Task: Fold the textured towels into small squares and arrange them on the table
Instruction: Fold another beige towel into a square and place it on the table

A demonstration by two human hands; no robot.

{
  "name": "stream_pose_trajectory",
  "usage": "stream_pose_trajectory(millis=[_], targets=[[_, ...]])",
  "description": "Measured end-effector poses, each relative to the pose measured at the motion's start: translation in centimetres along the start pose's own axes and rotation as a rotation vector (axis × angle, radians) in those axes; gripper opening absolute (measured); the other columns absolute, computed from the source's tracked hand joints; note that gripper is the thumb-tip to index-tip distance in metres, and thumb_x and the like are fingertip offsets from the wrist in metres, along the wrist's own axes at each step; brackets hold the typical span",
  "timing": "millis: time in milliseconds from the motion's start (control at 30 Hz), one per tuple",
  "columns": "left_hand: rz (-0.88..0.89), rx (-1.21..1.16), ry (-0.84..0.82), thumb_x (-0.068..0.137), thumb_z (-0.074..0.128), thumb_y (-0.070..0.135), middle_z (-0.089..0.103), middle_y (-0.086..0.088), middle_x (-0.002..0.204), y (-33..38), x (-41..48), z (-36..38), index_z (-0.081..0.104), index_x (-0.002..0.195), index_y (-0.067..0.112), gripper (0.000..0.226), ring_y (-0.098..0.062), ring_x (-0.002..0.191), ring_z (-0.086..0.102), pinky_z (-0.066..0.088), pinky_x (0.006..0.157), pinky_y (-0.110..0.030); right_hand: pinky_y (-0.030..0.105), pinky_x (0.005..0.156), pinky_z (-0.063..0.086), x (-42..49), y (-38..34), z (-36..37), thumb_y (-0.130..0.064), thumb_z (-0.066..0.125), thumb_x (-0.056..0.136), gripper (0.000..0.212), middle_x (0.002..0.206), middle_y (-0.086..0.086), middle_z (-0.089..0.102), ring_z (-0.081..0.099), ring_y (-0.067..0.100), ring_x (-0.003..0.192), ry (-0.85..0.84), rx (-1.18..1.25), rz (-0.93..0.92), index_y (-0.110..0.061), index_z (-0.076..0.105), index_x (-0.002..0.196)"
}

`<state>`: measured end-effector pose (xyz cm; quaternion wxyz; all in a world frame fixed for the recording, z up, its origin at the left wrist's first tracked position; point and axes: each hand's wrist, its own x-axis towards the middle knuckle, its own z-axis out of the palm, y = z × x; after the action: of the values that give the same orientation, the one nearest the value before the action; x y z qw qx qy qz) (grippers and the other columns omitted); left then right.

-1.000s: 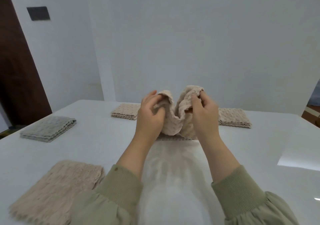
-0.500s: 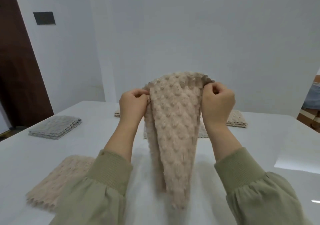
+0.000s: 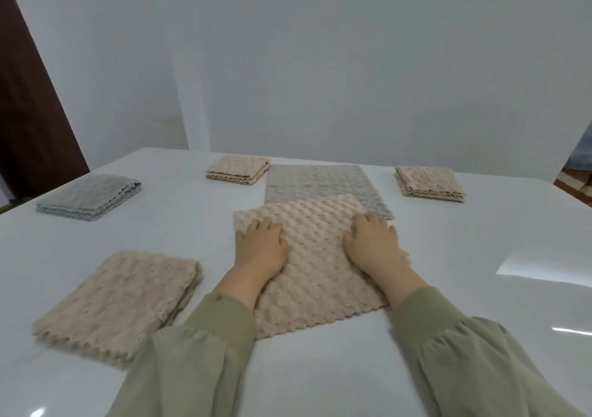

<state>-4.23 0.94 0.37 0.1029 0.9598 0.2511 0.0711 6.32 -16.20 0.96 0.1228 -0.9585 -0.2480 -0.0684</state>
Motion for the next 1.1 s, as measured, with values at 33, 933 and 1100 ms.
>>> stream_pose_trajectory(millis=[33, 933, 1100], targets=[[0.017, 0.01, 0.004, 0.099, 0.026, 0.03, 0.023, 0.0, 0.155, 0.0, 0.0, 0.0, 0.033, 0.144, 0.022, 0.046, -0.023, 0.143, 0.014, 0.017, 0.113, -0.049, 0.044, 0.101, 0.035, -0.1, 0.1, -0.2, -0.034, 0.037, 0.093, 0.042, 0.132, 0.012, 0.047, 0.041, 0.031, 0.122, 0.024, -0.011, 0.023, -0.011, 0.045, 0.127], [-0.13, -0.462, 0.269, 0.092, 0.046, 0.021, 0.061, 0.0, 0.125, -0.8, 0.5, -0.6, 0.062, 0.121, 0.019, 0.034, -0.021, 0.116, 0.052, 0.039, 0.093, -0.029, 0.026, 0.05, 0.025, 2.3, 2.2, -6.0, -0.005, 0.04, 0.085, 0.023, 0.069, 0.001, 0.038, 0.038, 0.02, 0.068, -0.141, -0.207, 0.231, -0.015, 0.037, 0.065], [-0.273, -0.438, 0.34, 0.091, 0.044, 0.018, 0.055, -0.007, 0.13, -2.3, 1.7, -0.9, 0.058, 0.124, 0.016, 0.036, -0.026, 0.123, 0.039, 0.038, 0.095, -0.037, 0.03, 0.056, 0.033, 5.4, -0.2, -4.6, -0.012, 0.041, 0.087, 0.012, 0.08, 0.005, 0.043, 0.043, 0.026, 0.084, -0.171, -0.041, 0.124, -0.012, 0.04, 0.075]])
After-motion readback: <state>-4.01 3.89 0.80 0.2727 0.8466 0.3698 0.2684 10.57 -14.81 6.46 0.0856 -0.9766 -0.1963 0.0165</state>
